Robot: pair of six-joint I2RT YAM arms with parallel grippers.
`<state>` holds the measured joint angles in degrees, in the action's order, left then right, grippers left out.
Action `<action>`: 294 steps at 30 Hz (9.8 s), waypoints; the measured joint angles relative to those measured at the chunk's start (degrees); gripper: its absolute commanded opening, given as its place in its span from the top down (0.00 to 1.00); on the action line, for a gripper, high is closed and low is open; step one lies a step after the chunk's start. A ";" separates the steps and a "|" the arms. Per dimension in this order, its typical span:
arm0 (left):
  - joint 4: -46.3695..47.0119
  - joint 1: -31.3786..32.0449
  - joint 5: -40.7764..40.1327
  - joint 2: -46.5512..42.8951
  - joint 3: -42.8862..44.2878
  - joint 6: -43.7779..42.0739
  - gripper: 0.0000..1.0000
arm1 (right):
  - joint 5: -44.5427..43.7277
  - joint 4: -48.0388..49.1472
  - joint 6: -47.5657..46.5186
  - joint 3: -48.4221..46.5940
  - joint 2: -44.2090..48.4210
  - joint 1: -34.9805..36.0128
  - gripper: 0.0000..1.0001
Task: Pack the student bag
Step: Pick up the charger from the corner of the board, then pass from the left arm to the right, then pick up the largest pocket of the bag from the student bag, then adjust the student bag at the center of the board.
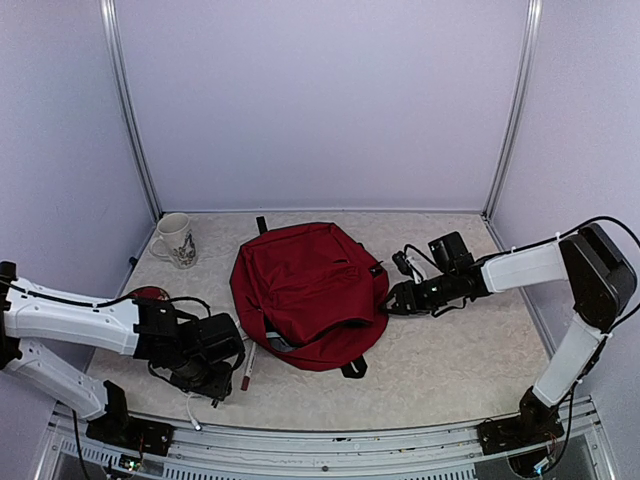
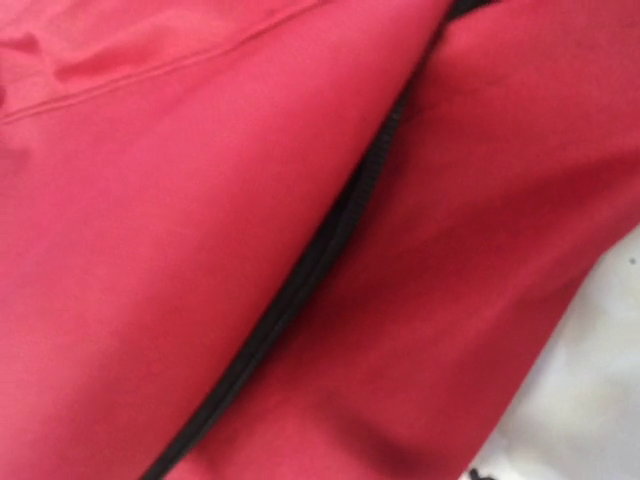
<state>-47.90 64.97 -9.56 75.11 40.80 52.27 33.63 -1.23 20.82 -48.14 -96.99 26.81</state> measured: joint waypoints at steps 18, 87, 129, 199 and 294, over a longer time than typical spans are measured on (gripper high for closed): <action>0.96 13.62 -26.34 -2.78 29.86 -18.62 0.81 | 6.43 -2.19 2.67 -2.58 22.58 1.51 0.27; 34.12 9.14 -6.64 12.11 28.87 -53.18 0.01 | 11.67 16.06 17.33 5.73 29.38 -3.15 1.00; 38.23 -7.52 -4.26 15.10 32.79 -55.25 1.00 | 8.48 25.49 28.04 16.37 22.45 2.10 1.00; 37.66 2.82 9.18 10.69 28.35 -58.75 0.01 | -17.99 -2.49 8.35 2.01 12.98 6.75 0.28; 49.13 -31.56 19.41 30.32 18.62 -31.56 0.57 | -46.42 -12.74 13.27 -11.65 2.71 27.91 0.71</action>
<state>1.23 33.41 9.85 105.43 59.42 20.71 -12.80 -13.98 34.09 -59.79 -94.28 54.72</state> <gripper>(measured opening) 0.643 0.290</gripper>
